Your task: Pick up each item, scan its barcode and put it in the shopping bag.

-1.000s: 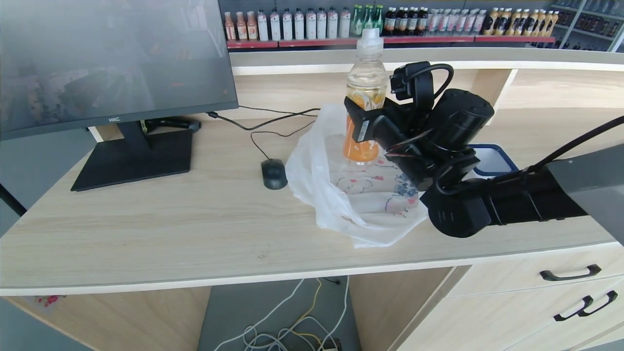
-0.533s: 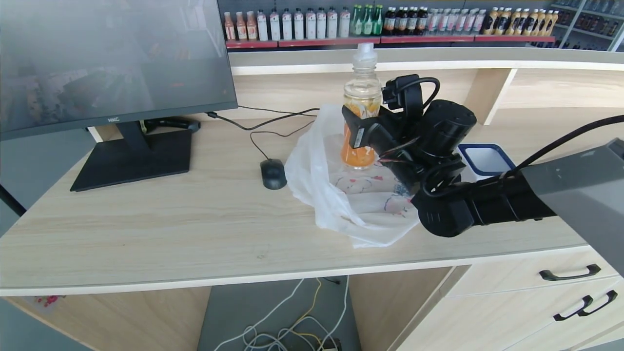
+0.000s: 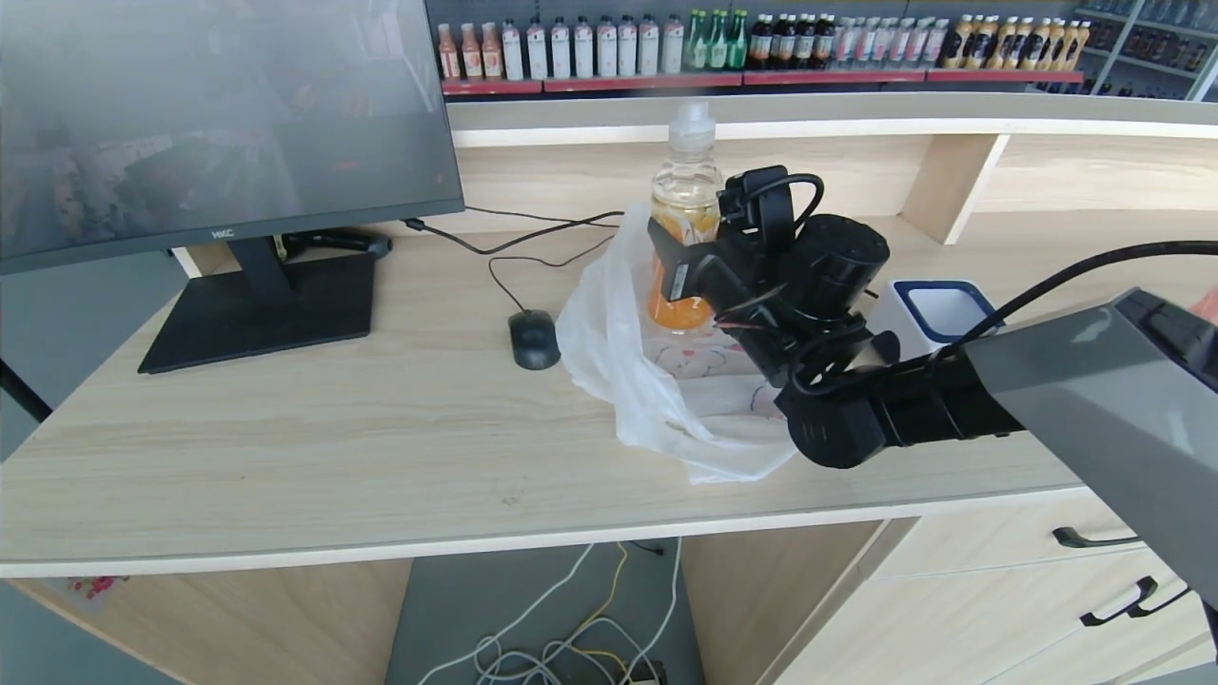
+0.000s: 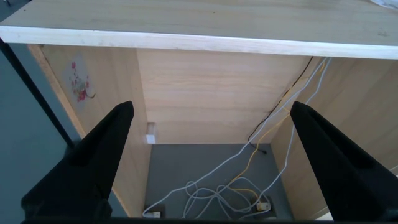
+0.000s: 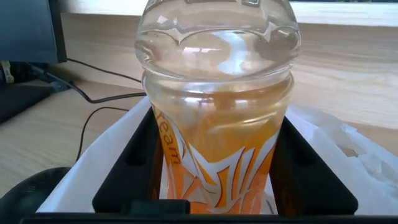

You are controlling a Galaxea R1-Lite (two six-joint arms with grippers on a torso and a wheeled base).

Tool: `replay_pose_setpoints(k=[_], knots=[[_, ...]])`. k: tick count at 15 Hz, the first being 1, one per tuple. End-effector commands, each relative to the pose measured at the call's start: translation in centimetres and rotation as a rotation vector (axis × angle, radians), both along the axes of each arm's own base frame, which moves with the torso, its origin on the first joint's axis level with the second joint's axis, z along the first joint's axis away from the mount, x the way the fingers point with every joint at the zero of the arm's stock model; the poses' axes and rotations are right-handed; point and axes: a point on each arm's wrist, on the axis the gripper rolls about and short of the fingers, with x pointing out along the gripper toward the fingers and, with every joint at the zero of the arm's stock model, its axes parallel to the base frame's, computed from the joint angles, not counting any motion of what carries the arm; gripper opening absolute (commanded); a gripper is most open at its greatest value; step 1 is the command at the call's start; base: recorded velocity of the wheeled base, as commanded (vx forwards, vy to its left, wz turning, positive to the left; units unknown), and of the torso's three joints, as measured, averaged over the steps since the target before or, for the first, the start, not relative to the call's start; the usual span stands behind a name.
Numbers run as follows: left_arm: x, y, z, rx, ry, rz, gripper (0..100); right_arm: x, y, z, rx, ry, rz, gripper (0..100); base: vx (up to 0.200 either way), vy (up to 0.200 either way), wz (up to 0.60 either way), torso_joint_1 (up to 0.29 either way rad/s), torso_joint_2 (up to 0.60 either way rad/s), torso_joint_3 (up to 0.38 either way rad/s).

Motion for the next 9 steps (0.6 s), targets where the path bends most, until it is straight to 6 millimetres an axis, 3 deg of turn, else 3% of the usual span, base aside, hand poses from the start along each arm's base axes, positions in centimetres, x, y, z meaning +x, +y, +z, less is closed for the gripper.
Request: replay_pose_setpoints(k=[1, 9], knots=[[0.0, 0.0, 0.0, 0.0, 0.0, 0.0, 100, 0.22, 0.36, -0.81, -0.011, 0.018, 0.004, 0, 0.0, 0.0, 0.0, 0.0, 0.0, 0.0], [0.0, 0.0, 0.0, 0.0, 0.0, 0.0, 100, 0.48, 0.68, -1.78, -0.022, 0.036, 0.005, 0, 0.0, 0.0, 0.0, 0.0, 0.0, 0.0]])
